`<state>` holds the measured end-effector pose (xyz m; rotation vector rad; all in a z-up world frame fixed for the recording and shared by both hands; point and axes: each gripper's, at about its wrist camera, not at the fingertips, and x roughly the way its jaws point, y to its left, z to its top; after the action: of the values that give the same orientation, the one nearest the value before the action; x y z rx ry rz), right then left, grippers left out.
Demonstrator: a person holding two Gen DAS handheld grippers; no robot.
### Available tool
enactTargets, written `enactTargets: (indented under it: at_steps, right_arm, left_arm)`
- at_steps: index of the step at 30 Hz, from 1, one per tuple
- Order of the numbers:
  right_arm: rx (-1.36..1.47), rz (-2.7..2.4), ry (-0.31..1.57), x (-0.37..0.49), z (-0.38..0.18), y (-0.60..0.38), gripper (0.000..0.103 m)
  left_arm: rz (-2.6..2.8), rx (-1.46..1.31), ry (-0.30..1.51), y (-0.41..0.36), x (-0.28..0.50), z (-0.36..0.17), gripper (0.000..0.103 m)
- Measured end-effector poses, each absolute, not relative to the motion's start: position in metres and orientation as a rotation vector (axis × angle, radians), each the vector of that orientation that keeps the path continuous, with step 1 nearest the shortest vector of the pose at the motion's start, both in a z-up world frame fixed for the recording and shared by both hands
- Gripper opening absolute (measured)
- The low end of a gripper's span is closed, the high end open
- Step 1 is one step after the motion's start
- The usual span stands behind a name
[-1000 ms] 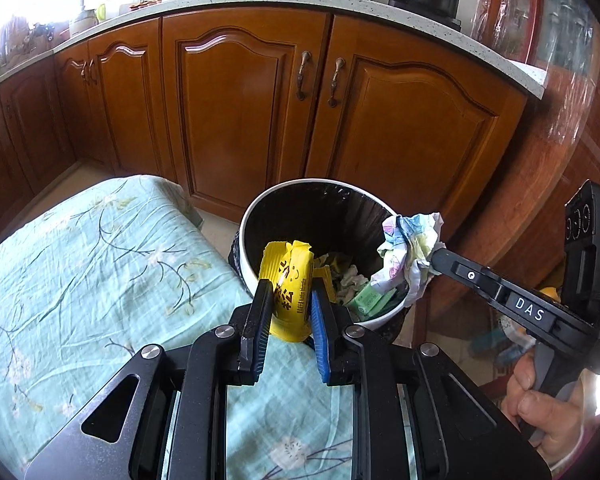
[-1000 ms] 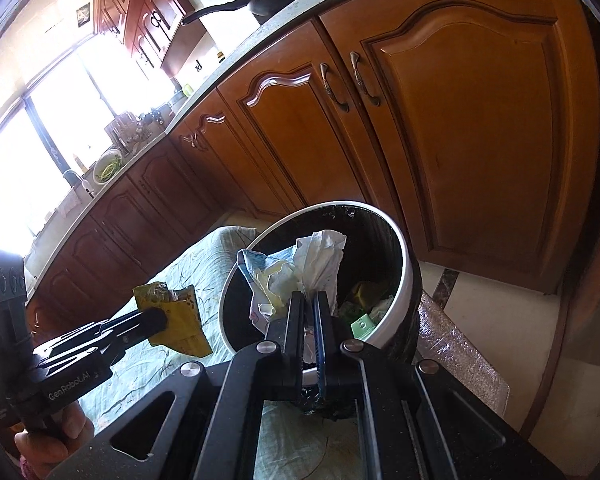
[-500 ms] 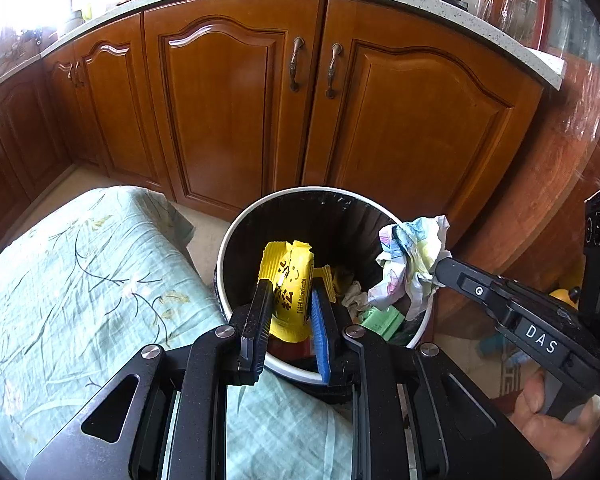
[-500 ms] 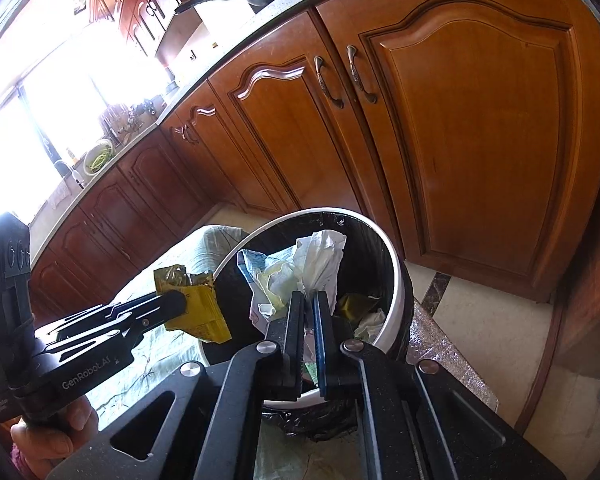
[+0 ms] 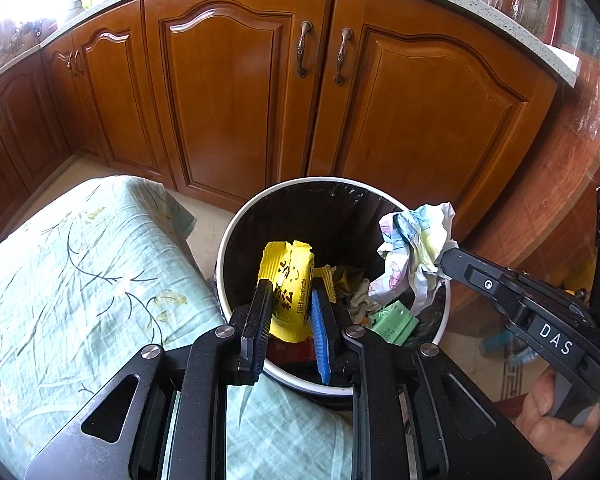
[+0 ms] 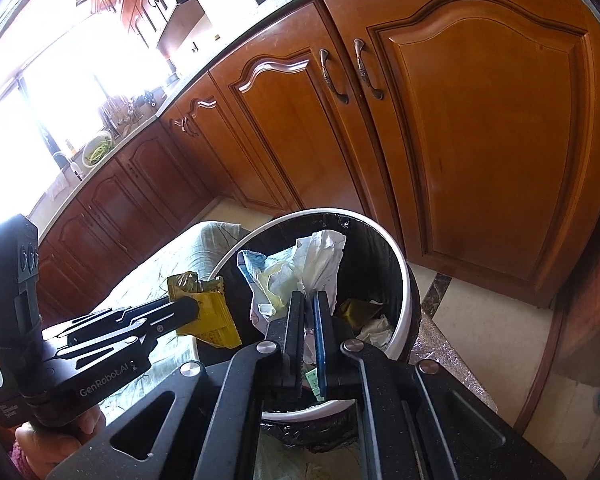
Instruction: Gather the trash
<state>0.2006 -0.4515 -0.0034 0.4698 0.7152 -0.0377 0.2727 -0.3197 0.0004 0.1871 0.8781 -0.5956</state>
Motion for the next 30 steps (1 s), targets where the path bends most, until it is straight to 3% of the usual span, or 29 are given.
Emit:
enactTargets:
  at_steps: [7,10,16,22,24,27,30]
  right_arm:
    - [0.467,-0.045,0.737,0.207,-0.008,-0.453,0.005]
    - [0.468,-0.042,0.742,0.21,-0.008,-0.452,0.011]
    - [0.499,-0.043,0.722,0.205,-0.004,-0.456,0.019]
    - [0.532,-0.044,0.667,0.183,0.005,-0.451,0.043]
    - [0.547,-0.043,0.632,0.171,0.009,-0.447,0.062]
    - [0.557,-0.05,0.577,0.15,0.011,-0.434,0.081]
    - [0.563,-0.04,0.547,0.131,0.011,-0.415,0.089]
  left_arm:
    - [-0.592,0.201,0.881,-0.325,0.278,-0.003,0.018]
    - [-0.597,0.203,0.891,-0.327,0.28,-0.005,0.019]
    - [-0.595,0.211,0.901,-0.327,0.278,-0.004,0.04]
    - [-0.582,0.179,0.873,-0.307,0.268,0.004,0.05]
    - [-0.578,0.153,0.867,-0.295,0.263,0.007,0.051]
    - [-0.569,0.102,0.851,-0.27,0.249,0.011,0.056]
    - [-0.561,0.04,0.834,-0.244,0.228,0.015,0.062]
